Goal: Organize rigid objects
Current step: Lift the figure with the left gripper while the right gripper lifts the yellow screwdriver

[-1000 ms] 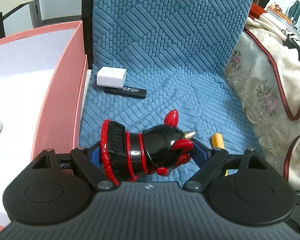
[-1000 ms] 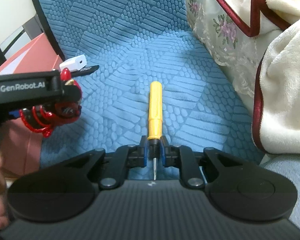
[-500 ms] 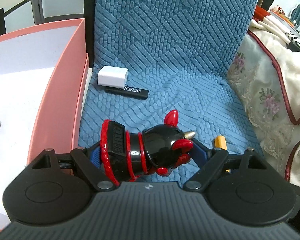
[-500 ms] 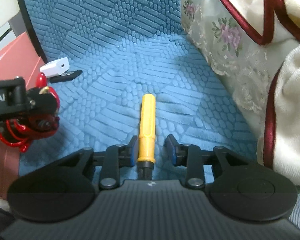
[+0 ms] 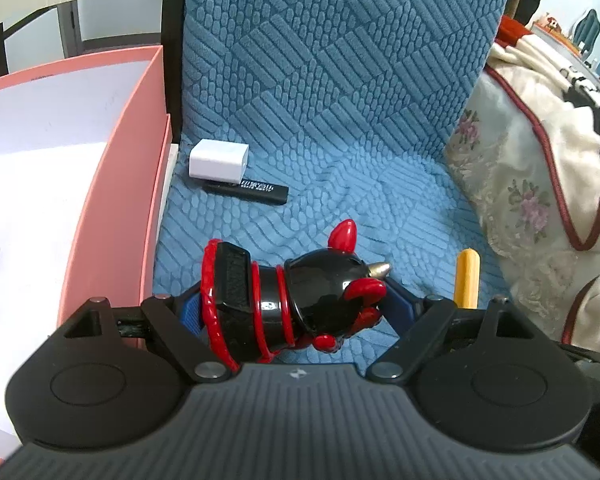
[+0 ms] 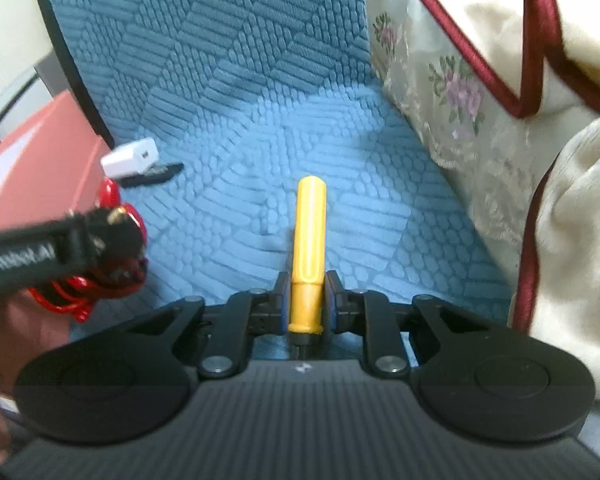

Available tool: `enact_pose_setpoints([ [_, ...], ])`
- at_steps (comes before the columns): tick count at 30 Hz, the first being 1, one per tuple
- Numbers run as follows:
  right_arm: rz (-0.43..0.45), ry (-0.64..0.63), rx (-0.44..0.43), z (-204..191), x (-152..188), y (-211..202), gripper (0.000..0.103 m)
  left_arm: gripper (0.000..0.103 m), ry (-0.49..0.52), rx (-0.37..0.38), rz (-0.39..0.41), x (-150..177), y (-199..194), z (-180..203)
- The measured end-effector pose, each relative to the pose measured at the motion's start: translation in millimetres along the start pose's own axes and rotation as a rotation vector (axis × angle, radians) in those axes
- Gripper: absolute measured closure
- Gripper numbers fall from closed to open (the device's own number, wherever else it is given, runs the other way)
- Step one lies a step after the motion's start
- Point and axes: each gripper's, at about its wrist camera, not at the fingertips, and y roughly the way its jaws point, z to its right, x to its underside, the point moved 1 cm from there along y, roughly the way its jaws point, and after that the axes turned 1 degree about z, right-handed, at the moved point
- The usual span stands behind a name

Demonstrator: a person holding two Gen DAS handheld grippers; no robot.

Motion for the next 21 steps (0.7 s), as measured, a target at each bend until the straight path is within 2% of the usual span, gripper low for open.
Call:
enact_pose_setpoints([
  [11, 0.027, 0.001, -0.07, 6, -12, -33, 0.082, 0.015, -0.015, 0.032, 0.052, 0, -33, 1],
  [21, 0.09, -0.047, -0.092, 1, -14, -73, 0.082, 0.015, -0.045, 0.063, 0.077, 1, -62, -4],
])
